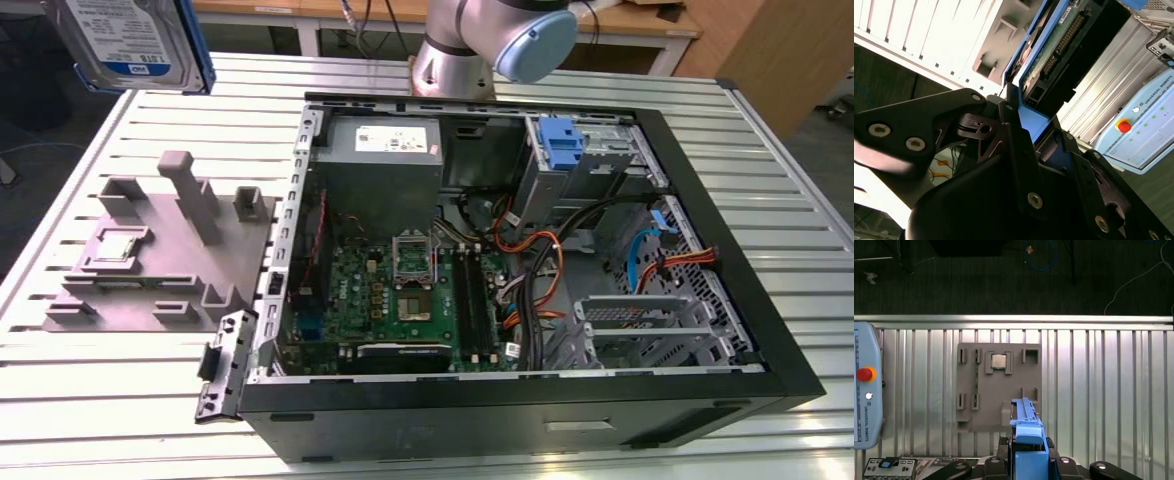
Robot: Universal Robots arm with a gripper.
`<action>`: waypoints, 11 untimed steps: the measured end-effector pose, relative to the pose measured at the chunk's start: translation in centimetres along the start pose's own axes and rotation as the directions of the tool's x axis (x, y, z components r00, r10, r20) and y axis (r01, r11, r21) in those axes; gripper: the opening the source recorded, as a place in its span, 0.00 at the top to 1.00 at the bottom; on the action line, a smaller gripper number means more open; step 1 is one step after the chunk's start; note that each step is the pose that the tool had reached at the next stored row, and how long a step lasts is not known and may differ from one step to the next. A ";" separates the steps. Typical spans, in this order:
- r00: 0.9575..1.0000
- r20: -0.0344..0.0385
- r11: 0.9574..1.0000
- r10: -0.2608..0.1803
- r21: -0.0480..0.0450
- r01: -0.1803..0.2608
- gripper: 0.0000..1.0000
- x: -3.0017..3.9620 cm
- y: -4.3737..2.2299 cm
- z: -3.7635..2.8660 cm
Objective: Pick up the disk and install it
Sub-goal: 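Pick up the disk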
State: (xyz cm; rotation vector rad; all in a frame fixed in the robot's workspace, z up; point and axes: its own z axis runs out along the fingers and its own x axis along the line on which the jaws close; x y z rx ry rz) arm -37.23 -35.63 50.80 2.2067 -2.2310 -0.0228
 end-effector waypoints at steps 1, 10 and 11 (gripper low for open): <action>1.000 0.000 1.000 0.000 0.000 0.000 0.64 0.00 -0.06 0.00; 1.000 0.000 1.000 0.000 0.000 0.000 0.64 -0.01 -0.53 -0.01; 1.000 0.000 1.000 0.000 0.000 0.000 0.64 -0.01 -0.55 -0.01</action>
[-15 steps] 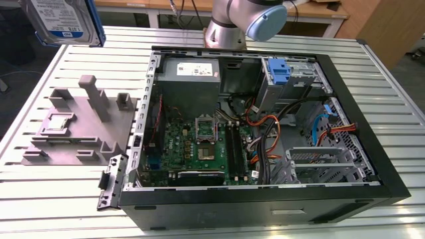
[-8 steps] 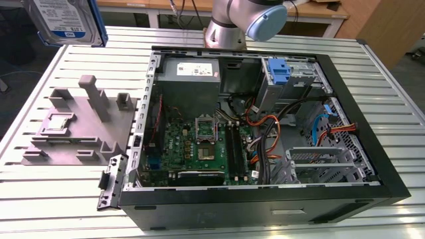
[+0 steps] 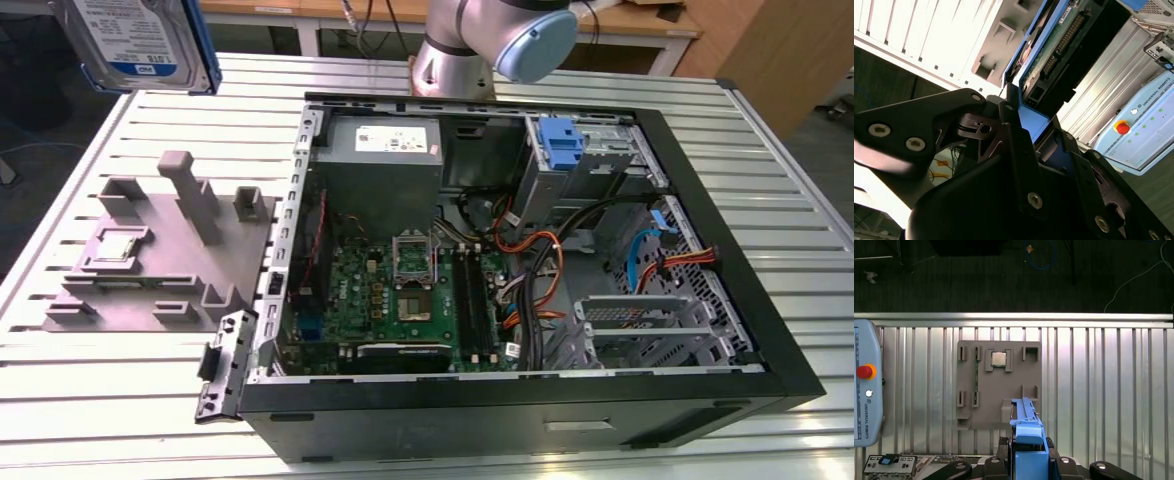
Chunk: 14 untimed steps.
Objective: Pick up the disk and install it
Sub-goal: 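Pick up the disk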
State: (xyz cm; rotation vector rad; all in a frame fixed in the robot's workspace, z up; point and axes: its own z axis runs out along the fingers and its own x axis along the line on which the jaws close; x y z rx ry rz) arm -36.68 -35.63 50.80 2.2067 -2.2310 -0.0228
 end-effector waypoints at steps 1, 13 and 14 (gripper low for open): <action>1.000 0.000 1.000 0.000 0.000 0.000 0.64 0.00 -0.01 0.00; 1.000 0.000 1.000 0.000 0.000 0.000 0.64 -0.01 -0.64 -0.01; 1.000 0.000 1.000 0.000 0.000 0.000 0.64 -0.01 -0.70 -0.01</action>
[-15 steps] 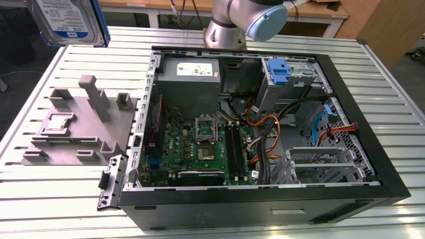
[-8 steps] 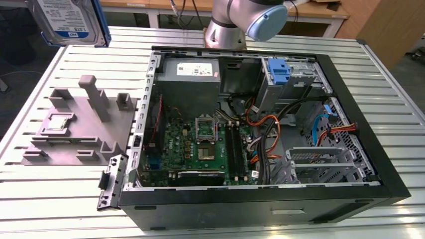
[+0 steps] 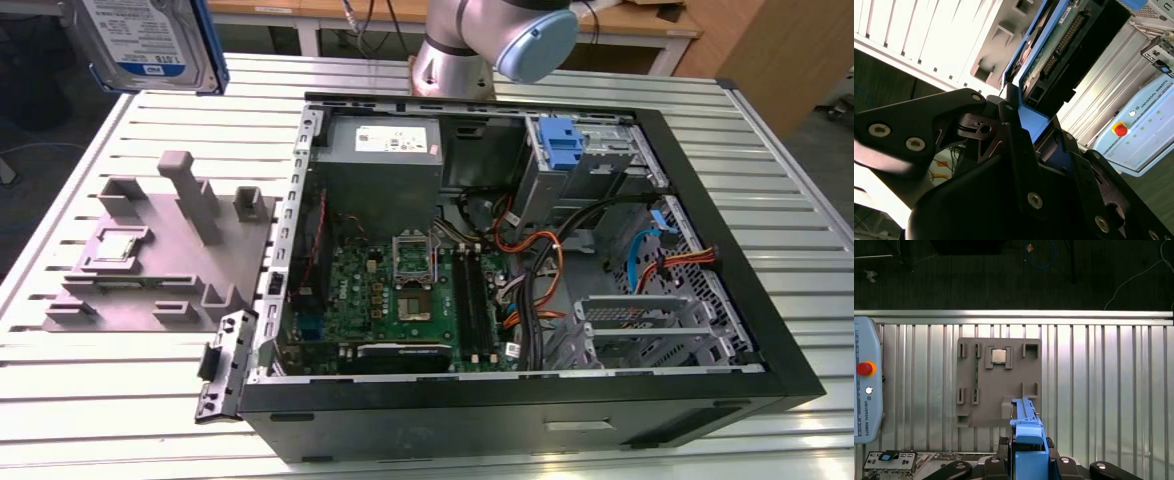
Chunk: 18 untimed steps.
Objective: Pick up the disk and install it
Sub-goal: 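Pick up the disk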
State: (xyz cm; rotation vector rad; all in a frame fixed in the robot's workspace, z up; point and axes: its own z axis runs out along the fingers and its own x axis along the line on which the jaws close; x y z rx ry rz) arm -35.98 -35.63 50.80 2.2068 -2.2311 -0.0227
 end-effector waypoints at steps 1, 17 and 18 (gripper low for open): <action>1.000 0.000 1.000 0.000 0.000 0.000 0.64 0.00 -0.05 -0.01; 1.000 0.000 1.000 0.000 0.000 0.000 0.64 0.00 -0.61 -0.01; 1.000 0.000 1.000 0.000 0.000 0.000 0.64 -0.01 -0.67 -0.02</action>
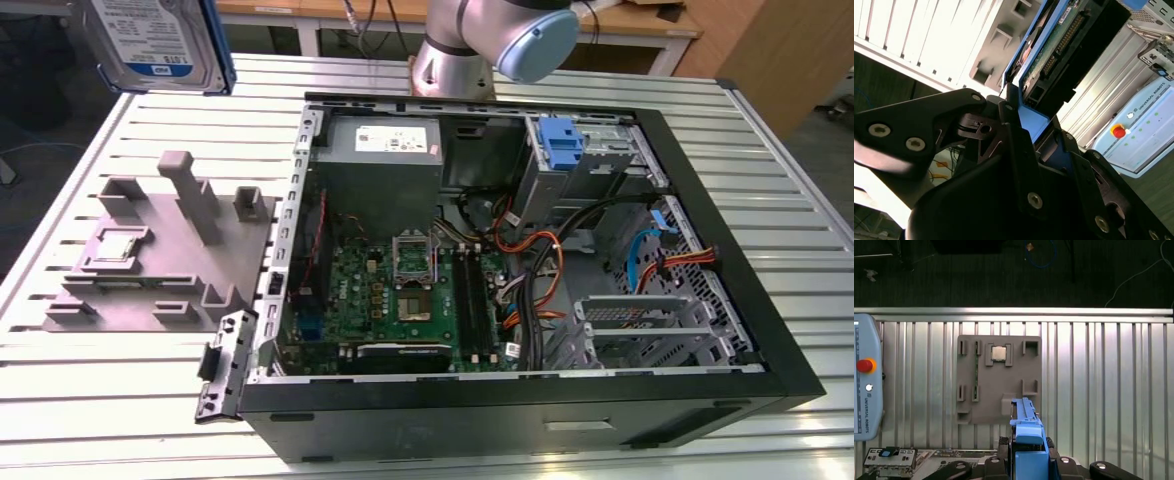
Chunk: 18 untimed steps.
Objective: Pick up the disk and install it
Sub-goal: 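Pick up the disk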
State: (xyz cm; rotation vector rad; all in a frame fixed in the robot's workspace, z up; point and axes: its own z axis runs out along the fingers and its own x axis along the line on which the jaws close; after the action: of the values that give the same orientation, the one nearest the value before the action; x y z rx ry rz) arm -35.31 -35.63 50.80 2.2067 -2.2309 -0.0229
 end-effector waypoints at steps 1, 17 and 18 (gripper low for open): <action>1.000 0.000 1.000 0.000 0.000 0.000 0.64 0.00 -0.07 0.00; 1.000 0.000 1.000 0.000 0.000 0.000 0.64 -0.01 -0.68 -0.01; 1.000 0.000 1.000 0.000 0.000 0.000 0.64 -0.01 -0.82 -0.01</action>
State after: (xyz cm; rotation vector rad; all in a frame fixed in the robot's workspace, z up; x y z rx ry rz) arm -34.49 -35.63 50.80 2.2067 -2.2310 -0.0228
